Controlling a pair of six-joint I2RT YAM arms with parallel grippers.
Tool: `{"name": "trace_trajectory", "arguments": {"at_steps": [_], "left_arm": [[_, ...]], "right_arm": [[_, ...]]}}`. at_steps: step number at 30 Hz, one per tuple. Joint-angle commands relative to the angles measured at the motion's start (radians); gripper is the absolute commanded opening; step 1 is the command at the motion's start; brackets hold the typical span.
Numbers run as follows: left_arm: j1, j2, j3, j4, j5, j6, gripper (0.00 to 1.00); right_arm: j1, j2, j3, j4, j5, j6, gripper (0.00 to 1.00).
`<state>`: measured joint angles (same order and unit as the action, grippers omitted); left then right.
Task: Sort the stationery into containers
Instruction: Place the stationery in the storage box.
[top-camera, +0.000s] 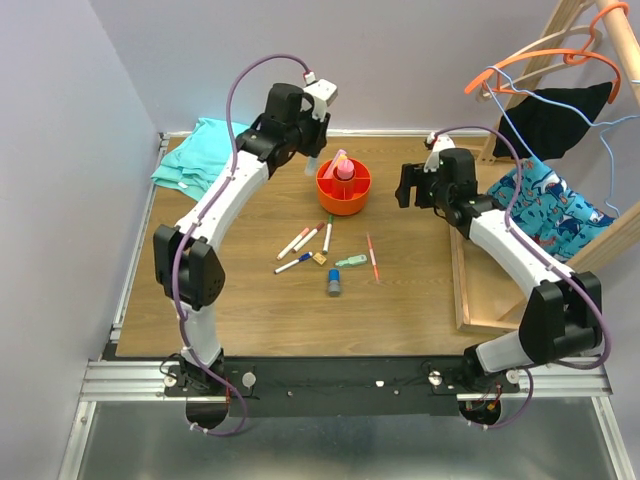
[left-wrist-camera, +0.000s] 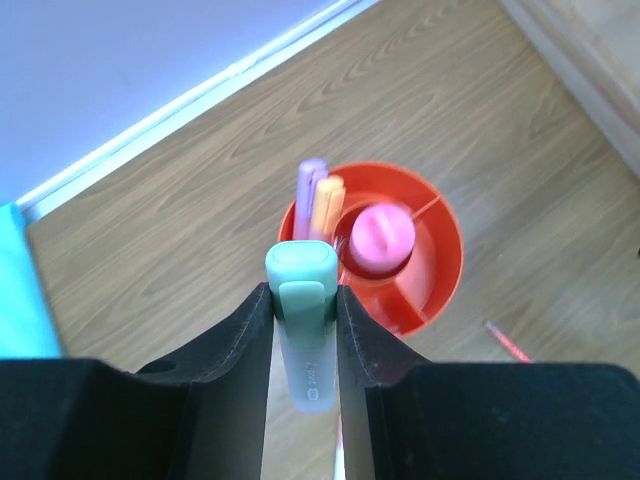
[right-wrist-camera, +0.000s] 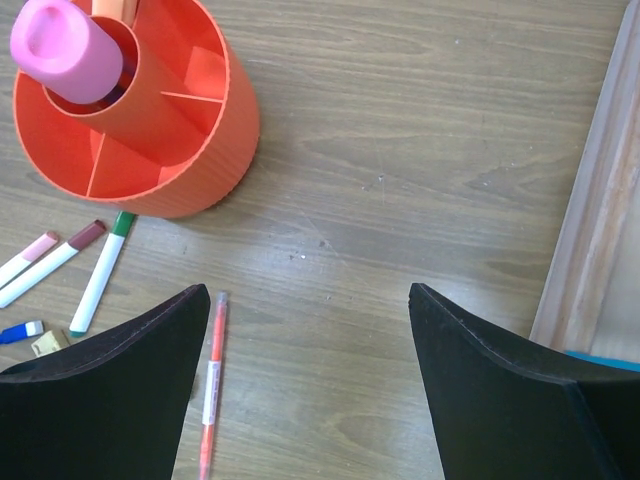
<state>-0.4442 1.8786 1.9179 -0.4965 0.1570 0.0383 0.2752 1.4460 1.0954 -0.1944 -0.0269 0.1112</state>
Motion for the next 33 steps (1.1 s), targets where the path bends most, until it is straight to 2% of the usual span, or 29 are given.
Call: {"name": "trace_trajectory", "arguments": {"at_steps": [1, 16, 25, 33], "left_arm": [[0.012, 0.08, 0.01, 0.256, 0.065, -0.095, 0.33], [0.033, 0.315, 0.144, 0.323, 0.039, -0.1, 0.32], [0.036, 0.34, 0.099, 0.323, 0.021, -0.106, 0.31], [0.041, 0.275, -0.049, 0.351, 0.033, -0.123, 0.31]], "right_arm": [[-0.004, 0.042, 0.04, 0.024, 0.022, -0.016, 0.88], [-0.004, 0.105, 0.06, 0.023, 0.05, -0.027, 0.88], [-0.004, 0.146, 0.083, 0.029, 0.044, -0.021, 0.88], [-0.002, 0.162, 0.075, 0.042, 0.033, -0.01, 0.88]]}}
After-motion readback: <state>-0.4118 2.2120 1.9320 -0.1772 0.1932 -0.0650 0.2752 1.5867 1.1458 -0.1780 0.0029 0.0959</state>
